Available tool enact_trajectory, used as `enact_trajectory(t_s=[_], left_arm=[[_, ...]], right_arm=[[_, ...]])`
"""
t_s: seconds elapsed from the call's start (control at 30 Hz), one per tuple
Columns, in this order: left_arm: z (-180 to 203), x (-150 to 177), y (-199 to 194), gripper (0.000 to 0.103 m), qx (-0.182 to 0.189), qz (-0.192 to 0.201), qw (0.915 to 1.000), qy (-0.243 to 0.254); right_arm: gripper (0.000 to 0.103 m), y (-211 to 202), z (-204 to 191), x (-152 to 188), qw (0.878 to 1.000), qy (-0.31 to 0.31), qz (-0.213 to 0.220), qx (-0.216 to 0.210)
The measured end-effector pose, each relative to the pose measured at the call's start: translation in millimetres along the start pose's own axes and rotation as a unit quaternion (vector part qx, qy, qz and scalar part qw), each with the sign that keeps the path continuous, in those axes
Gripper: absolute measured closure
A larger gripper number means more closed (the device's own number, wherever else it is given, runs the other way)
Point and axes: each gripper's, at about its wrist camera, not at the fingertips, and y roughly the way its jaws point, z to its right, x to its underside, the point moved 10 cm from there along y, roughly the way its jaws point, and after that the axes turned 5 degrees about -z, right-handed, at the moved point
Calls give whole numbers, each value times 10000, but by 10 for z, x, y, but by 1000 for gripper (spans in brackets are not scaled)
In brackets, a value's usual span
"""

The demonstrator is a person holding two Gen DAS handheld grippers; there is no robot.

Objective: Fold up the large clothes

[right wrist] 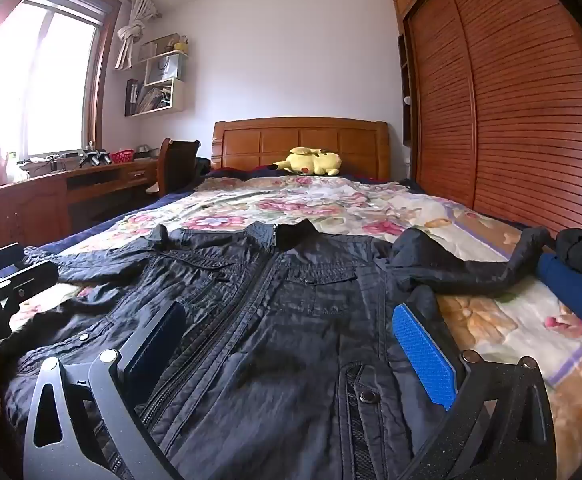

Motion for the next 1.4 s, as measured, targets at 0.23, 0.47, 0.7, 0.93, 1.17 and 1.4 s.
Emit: enact_trajectory(t_s=[0.23, 0.47, 0.7, 0.93, 1.17, 1.4], left_arm=[[4, -1, -1, 0, -9, 12, 10000, 41], [-8, -6, 3, 0, -15, 7, 10000, 45], [7, -2, -2, 0, -21, 15, 10000, 62], [7, -2, -3, 0, -21, 17, 10000, 66], [9, -1, -4, 0, -22, 19, 10000, 69], [8, -2, -3, 0, -22, 21, 10000, 66]], right_arm=[[0, 0, 4, -3, 10000, -1, 13, 9], [0, 1, 18, -5, 10000, 22, 29, 8], [0, 2, 13, -20, 10000, 34, 46, 22], [0, -7, 7, -13, 9999, 60, 94, 12], [0, -22, 3, -20, 9999, 95, 135, -3], [0, -34, 13, -24, 9998, 124, 154, -20]])
